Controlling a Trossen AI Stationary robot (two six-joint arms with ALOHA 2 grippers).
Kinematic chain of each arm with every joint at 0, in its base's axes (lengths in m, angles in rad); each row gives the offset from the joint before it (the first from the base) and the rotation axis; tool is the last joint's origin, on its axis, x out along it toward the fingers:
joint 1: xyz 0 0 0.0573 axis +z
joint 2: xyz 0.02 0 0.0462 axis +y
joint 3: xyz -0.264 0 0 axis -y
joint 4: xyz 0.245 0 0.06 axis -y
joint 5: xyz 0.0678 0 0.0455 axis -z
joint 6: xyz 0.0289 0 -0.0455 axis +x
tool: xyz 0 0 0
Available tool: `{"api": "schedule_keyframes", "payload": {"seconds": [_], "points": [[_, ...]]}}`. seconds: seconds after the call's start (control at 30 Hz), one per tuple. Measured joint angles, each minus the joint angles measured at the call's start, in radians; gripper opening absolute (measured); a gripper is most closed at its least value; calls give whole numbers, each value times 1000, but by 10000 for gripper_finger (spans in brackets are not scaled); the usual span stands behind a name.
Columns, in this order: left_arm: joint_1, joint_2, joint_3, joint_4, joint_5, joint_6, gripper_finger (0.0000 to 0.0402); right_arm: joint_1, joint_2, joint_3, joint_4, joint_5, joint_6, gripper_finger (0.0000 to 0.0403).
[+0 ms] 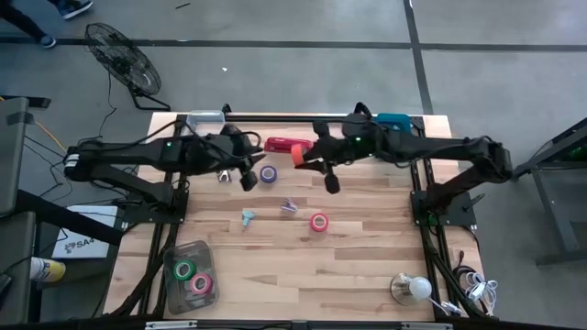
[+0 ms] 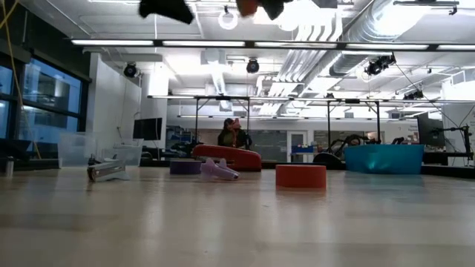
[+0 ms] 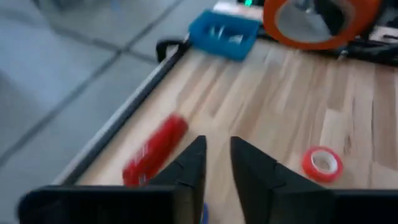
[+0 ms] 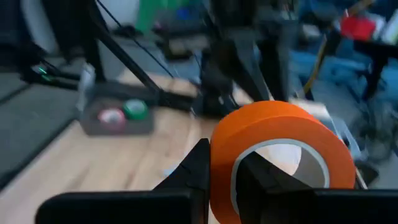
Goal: Pick and place Stapler, Stapler remover, tape
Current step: Put the orange tape into the black bin
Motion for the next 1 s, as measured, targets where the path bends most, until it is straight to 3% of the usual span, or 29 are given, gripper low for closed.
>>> {"api": "schedule_keyframes", "payload": {"seconds": [0.17,0.3,0.57,1.0], "points": [[0,37,0,250,45,148,151,15,-42,0,69,-94,8,33],[0,58,-1,381,111,185,185,20,-50,0,115,-147,23,33],[0,86,0,520,141,199,186,28,-47,0,147,-224,45,33],[0,88,0,549,249,196,183,28,-46,-1,162,-231,82,33]]}}
